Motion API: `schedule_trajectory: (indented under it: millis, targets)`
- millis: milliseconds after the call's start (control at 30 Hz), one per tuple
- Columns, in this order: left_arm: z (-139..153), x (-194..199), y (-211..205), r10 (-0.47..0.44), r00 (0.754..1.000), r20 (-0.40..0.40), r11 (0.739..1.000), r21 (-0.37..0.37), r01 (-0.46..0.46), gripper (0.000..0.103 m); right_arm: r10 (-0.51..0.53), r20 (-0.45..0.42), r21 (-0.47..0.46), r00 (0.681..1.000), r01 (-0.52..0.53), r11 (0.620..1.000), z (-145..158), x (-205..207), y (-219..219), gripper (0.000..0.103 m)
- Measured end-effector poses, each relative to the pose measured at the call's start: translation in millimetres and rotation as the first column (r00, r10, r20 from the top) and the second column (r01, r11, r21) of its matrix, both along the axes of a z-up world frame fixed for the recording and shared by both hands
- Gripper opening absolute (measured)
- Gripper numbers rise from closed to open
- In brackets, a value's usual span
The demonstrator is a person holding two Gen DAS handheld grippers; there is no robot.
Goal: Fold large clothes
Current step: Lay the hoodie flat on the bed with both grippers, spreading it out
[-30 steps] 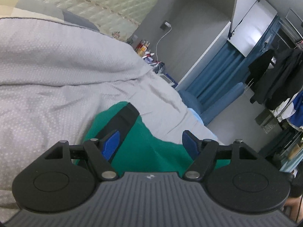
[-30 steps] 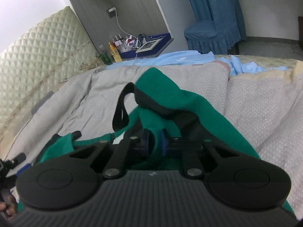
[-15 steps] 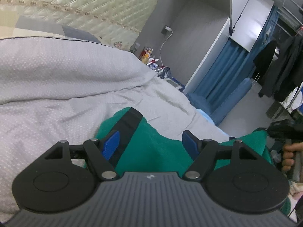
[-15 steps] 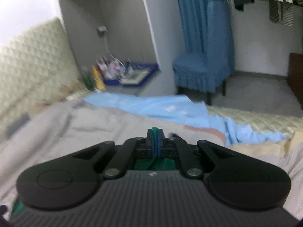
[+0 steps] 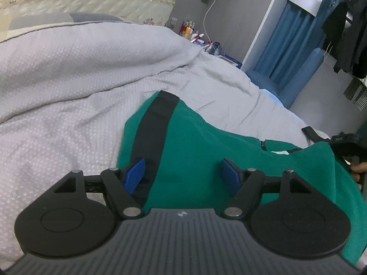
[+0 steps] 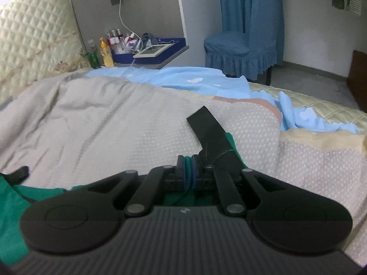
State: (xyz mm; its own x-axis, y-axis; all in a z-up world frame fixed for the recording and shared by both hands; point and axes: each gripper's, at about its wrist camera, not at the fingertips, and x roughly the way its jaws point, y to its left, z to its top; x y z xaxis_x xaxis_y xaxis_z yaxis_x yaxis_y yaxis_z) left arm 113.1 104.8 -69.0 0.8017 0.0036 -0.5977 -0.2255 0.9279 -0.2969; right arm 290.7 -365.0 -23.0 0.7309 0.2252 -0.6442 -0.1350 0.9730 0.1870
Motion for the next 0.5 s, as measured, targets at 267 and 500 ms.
schedule_trajectory:
  millis: [267,500]
  targets:
    - [21.9,-31.9,-17.0,-0.020,0.997,0.070,0.999,0.043,0.017,0.076,0.043,0.048,0.018,0.998,-0.044,0.999,37.8,-50.8,-2.5,0.036]
    - [44.2,-76.6,-49.7,-0.080,0.991,0.105,0.994,0.077,0.072,0.076,0.124,0.070,0.086,0.990,-0.130,0.988,67.1,-119.3,-7.8,0.056]
